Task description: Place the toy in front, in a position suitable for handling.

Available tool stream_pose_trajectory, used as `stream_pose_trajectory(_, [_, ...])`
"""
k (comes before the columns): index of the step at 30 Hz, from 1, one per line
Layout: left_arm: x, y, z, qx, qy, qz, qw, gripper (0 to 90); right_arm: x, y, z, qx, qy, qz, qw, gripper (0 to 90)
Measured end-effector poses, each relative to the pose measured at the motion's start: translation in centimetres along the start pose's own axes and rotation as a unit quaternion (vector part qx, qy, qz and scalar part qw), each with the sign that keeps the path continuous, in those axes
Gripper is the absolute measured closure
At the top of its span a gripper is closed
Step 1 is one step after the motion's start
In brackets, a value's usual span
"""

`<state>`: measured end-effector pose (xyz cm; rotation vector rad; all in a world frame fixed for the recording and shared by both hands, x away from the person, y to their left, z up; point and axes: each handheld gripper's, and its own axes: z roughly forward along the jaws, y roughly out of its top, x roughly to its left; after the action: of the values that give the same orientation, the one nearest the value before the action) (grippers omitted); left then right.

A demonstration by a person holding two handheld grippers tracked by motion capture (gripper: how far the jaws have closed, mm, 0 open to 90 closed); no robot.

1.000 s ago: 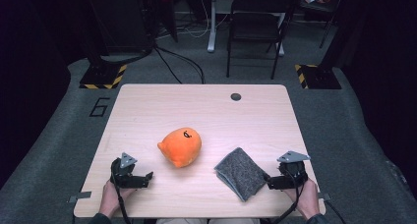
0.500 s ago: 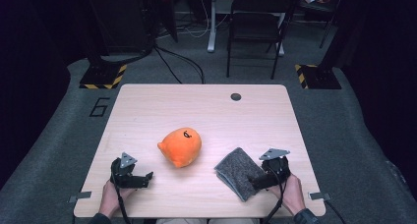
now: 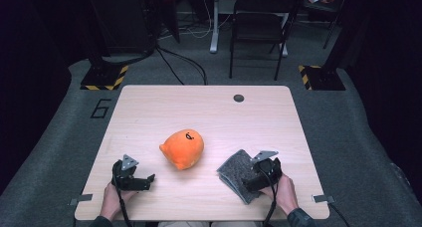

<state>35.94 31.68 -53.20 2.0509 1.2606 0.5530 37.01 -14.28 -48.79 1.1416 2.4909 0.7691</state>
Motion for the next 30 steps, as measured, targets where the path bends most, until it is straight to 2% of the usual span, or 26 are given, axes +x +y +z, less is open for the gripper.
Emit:
stream_pose_trajectory(3, [0.0, 0.0, 0.0, 0.0, 0.0, 0.0, 1.0, 0.0, 0.3, 0.2, 0.4, -0.001, 0.001, 0.005, 1.0, 7.4])
stream_pose_trajectory(6, [0.0, 0.0, 0.0, 0.002, -0.001, 0.001, 1.0, 0.0, 0.5, 0.5, 0.9, 0.005, 0.004, -0.007, 1.0, 10.7])
stream_pose_trajectory(15, [0.0, 0.0, -0.1, 0.005, -0.003, 0.001, 1.0, 0.0, 0.6, 0.1, 2.1, 0.024, 0.003, -0.008, 0.9997, 15.7])
stream_pose_trajectory(18, [0.0, 0.0, 0.0, 0.003, -0.003, 0.0, 1.0, 0.0, 0.6, 0.1, 2.0, 0.026, 0.011, -0.019, 0.9994, 20.2])
stream_pose_trajectory(21, [0.0, 0.0, 0.0, 0.0, 0.0, 0.0, 1.0, 0.0, 0.4, 0.0, 1.9, 0.023, 0.013, -0.017, 0.9995, 24.2])
stream_pose_trajectory(25, [0.0, 0.0, 0.0, 0.0, 0.0, 0.0, 1.0, 0.0, 0.2, -0.1, 1.8, 0.019, 0.009, -0.015, 0.9997, 31.5])
stream_pose_trajectory(30, [0.0, 0.0, 0.0, 0.0, 0.001, -0.001, 1.0, 0.0, 0.4, -0.1, 1.6, 0.012, 0.011, -0.02, 0.9997, 49.8])
